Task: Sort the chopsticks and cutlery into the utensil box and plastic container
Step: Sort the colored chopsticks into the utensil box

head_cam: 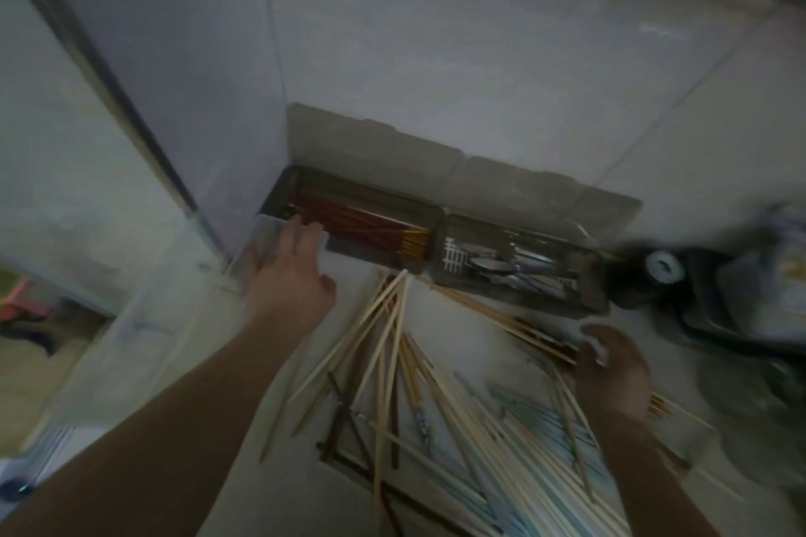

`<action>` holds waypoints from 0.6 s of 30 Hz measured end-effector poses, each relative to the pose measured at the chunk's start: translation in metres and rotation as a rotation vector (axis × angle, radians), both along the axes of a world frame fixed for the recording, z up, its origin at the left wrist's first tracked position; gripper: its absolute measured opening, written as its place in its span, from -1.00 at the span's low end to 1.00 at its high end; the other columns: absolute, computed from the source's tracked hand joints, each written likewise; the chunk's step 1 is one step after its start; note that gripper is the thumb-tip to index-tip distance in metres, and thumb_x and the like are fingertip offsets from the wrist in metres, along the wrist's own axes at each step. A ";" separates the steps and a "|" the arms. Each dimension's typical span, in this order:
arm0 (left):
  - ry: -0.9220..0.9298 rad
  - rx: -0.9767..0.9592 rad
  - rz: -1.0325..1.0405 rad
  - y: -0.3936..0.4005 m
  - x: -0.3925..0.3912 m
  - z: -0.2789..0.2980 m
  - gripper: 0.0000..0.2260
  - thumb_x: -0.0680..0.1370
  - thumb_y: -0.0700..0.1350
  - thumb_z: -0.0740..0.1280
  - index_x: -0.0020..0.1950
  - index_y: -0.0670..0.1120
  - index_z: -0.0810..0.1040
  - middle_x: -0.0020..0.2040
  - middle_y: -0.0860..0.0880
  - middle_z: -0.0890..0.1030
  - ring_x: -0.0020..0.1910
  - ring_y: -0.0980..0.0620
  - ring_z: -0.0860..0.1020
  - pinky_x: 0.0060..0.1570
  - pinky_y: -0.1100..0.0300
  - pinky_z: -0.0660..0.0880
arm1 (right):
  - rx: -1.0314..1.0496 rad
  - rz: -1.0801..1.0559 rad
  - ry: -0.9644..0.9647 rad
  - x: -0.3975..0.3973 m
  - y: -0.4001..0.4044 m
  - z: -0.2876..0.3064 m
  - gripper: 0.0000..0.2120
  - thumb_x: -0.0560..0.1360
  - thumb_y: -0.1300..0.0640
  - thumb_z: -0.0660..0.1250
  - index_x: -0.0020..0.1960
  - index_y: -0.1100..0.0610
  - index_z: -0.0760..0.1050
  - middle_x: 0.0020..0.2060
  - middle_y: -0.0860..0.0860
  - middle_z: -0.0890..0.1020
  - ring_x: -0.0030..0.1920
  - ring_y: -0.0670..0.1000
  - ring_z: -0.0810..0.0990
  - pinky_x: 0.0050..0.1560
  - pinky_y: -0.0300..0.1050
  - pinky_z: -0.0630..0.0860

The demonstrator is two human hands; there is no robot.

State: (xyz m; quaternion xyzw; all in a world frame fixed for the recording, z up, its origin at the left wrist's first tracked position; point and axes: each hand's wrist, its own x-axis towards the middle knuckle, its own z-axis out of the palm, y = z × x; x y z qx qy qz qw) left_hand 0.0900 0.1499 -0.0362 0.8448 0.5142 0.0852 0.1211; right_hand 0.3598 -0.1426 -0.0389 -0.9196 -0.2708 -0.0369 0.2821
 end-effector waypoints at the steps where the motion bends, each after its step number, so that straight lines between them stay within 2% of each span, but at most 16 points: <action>1: 0.005 -0.004 0.003 0.000 0.000 0.000 -0.36 0.46 0.01 0.33 0.51 0.06 0.18 0.56 -0.03 0.13 0.46 -0.09 0.28 0.46 -0.17 0.07 | -0.134 -0.014 -0.005 -0.001 -0.027 -0.014 -0.71 0.48 0.06 0.21 0.06 0.16 0.60 0.06 0.16 0.63 0.05 0.26 0.57 0.11 0.12 0.50; 3: 0.002 0.015 0.006 -0.001 0.000 0.000 -0.36 0.46 0.00 0.35 0.51 0.04 0.20 0.55 -0.04 0.15 0.45 -0.10 0.29 0.43 -0.18 0.10 | -0.418 0.054 -0.029 -0.011 -0.065 -0.043 -0.50 0.44 -0.11 0.10 0.22 0.11 0.56 0.26 0.12 0.55 0.24 0.25 0.49 0.23 0.18 0.43; 5: -0.003 0.021 0.003 -0.002 0.000 0.001 -0.35 0.45 -0.03 0.37 0.50 0.01 0.22 0.54 -0.06 0.18 0.43 -0.14 0.31 0.41 -0.19 0.12 | -0.514 0.089 0.024 -0.031 -0.079 -0.056 -0.38 0.45 -0.20 0.03 0.39 0.07 0.42 0.39 0.09 0.42 0.39 0.23 0.36 0.29 0.22 0.35; 7: 0.003 0.013 0.004 -0.003 0.001 0.002 -0.36 0.44 -0.05 0.38 0.48 -0.01 0.24 0.53 -0.08 0.20 0.40 -0.19 0.35 0.39 -0.20 0.15 | -0.475 0.096 0.025 -0.054 -0.080 -0.057 -0.35 0.49 -0.29 -0.02 0.44 0.04 0.33 0.43 0.04 0.37 0.44 0.20 0.29 0.30 0.24 0.32; 10: 0.030 0.023 0.000 -0.002 0.001 0.002 -0.37 0.44 -0.05 0.39 0.47 -0.01 0.23 0.52 -0.09 0.20 0.41 -0.18 0.33 0.40 -0.22 0.13 | -0.425 0.164 -0.018 -0.082 -0.076 -0.053 -0.45 0.52 -0.22 -0.01 0.40 0.02 0.35 0.38 0.04 0.45 0.41 0.18 0.34 0.32 0.26 0.29; 15: 0.047 0.036 -0.008 -0.001 0.001 0.001 -0.38 0.43 -0.05 0.41 0.44 0.00 0.26 0.50 -0.10 0.23 0.42 -0.19 0.30 0.40 -0.24 0.13 | -0.439 0.323 -0.060 -0.105 -0.074 -0.062 -0.52 0.57 -0.16 -0.04 0.43 -0.04 0.26 0.42 -0.02 0.39 0.44 0.10 0.23 0.40 0.16 0.01; 17: 0.055 0.032 -0.008 -0.001 0.001 0.001 -0.38 0.43 -0.05 0.40 0.44 -0.01 0.25 0.50 -0.10 0.23 0.42 -0.19 0.30 0.41 -0.24 0.12 | -0.369 0.382 -0.072 -0.102 -0.074 -0.060 -0.53 0.61 -0.17 -0.12 0.42 -0.07 0.28 0.43 -0.05 0.36 0.44 0.10 0.27 0.40 0.14 0.06; 18: 0.057 0.028 -0.008 0.000 0.001 0.001 -0.37 0.43 -0.05 0.40 0.45 -0.01 0.24 0.51 -0.11 0.23 0.42 -0.19 0.30 0.41 -0.25 0.11 | -0.303 0.391 -0.068 -0.097 -0.076 -0.056 -0.56 0.60 -0.17 -0.08 0.39 -0.06 0.31 0.40 -0.04 0.41 0.42 0.10 0.32 0.39 0.13 0.13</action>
